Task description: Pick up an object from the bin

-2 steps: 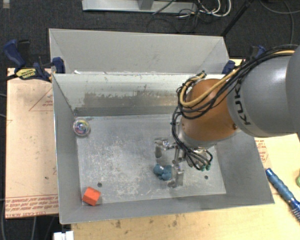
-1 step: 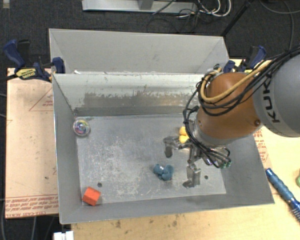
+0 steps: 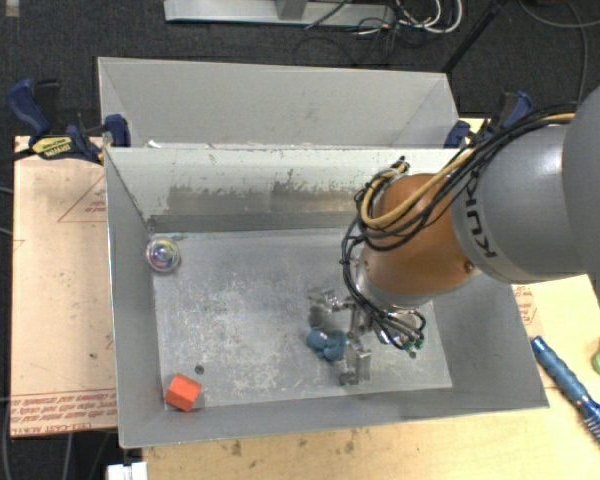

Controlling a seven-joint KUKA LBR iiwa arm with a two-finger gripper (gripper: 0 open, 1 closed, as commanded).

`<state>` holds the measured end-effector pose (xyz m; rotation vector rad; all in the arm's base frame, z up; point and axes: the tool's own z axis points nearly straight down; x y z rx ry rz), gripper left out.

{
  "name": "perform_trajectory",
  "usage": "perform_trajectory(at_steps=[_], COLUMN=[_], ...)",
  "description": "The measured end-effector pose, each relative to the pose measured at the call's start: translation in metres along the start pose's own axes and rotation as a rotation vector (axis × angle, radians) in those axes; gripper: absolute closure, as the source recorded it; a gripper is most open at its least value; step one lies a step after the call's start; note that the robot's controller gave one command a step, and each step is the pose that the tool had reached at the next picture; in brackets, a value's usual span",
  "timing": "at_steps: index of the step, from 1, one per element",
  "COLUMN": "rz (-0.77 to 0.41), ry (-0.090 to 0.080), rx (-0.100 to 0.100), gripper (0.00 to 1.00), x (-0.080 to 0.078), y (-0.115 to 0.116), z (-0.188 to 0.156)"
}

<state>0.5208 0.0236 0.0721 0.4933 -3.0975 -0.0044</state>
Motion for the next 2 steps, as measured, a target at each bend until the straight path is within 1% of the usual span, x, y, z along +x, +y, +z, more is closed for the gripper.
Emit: perform_trajectory(at_steps=[1, 2], rz=[0.001, 0.018], ry=[-0.004, -0.016], rx=[0.002, 0.006], gripper=[1.00, 1.00], x=[-0.001, -0.008], y=[-0.001, -0.003], z=[-0.004, -0.145])
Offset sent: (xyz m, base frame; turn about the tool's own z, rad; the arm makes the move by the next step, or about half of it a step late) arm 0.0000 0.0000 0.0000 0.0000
